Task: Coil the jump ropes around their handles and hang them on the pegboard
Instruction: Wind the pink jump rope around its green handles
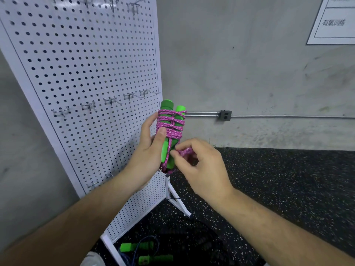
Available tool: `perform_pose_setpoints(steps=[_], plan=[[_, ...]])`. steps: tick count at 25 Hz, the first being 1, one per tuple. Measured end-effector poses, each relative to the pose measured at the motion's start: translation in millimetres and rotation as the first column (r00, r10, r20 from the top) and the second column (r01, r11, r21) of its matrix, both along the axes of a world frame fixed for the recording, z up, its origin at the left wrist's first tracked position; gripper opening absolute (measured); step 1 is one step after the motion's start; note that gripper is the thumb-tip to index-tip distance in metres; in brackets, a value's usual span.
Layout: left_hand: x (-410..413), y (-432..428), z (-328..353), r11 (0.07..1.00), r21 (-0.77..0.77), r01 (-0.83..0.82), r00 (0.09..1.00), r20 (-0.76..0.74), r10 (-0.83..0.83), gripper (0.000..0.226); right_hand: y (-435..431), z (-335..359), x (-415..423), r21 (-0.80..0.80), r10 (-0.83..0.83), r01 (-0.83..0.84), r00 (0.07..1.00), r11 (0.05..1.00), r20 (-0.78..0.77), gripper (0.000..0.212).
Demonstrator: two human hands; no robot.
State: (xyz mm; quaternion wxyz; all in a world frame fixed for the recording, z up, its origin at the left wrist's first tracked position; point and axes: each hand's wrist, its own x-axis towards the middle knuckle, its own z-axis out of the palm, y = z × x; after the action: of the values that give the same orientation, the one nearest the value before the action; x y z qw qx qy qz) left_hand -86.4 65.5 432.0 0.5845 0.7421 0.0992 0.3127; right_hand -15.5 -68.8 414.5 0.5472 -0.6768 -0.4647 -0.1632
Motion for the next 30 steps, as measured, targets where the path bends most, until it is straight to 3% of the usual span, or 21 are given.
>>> perform_pose_setpoints(steps=[2, 6, 11, 13, 17, 30], plan=[[0.1, 1.2, -1.2, 0.999, 0.025, 0.048, 0.998, 0.028, -0.048, 0.037, -0.1, 1.6, 1.7, 0.020, 0.065, -0.065, 0.998, 0.998, -0.004, 0.010], [0.5, 0.9, -2.3, 0.989, -0.088, 0.117, 0.991, 0.080, -0.110, 0.033, -4.3, 8.4, 9.0, 0.050, 0.142, -0.145, 0.989, 0.988, 0.047, 0.014], [-1.4, 0.5, 4.0, 0.954, -0.258, 0.152, 0.987, 0.088, -0.134, 0.050, -14.7, 15.8, 20.6, -0.031, 0.111, -0.108, 0.987, 0.994, 0.112, 0.030], [-1.3, 0.5, 6.0, 0.955, -0.253, 0.154, 0.987, 0.086, -0.136, 0.050, -15.7, 15.4, 23.2, -0.053, 0.071, -0.064, 0.987, 0.997, 0.145, 0.035], [-0.4, -0.3, 7.1, 0.956, -0.220, 0.194, 0.981, 0.058, -0.186, 0.058, -13.7, 10.1, 26.4, -0.101, 0.020, 0.004, 0.971, 0.995, 0.238, 0.026], [-2.1, 5.3, 4.7, 0.927, -0.214, 0.307, 0.952, 0.080, -0.296, 0.069, -17.9, 9.3, 27.8, -0.166, 0.022, 0.017, 0.972, 0.986, 0.233, 0.019]])
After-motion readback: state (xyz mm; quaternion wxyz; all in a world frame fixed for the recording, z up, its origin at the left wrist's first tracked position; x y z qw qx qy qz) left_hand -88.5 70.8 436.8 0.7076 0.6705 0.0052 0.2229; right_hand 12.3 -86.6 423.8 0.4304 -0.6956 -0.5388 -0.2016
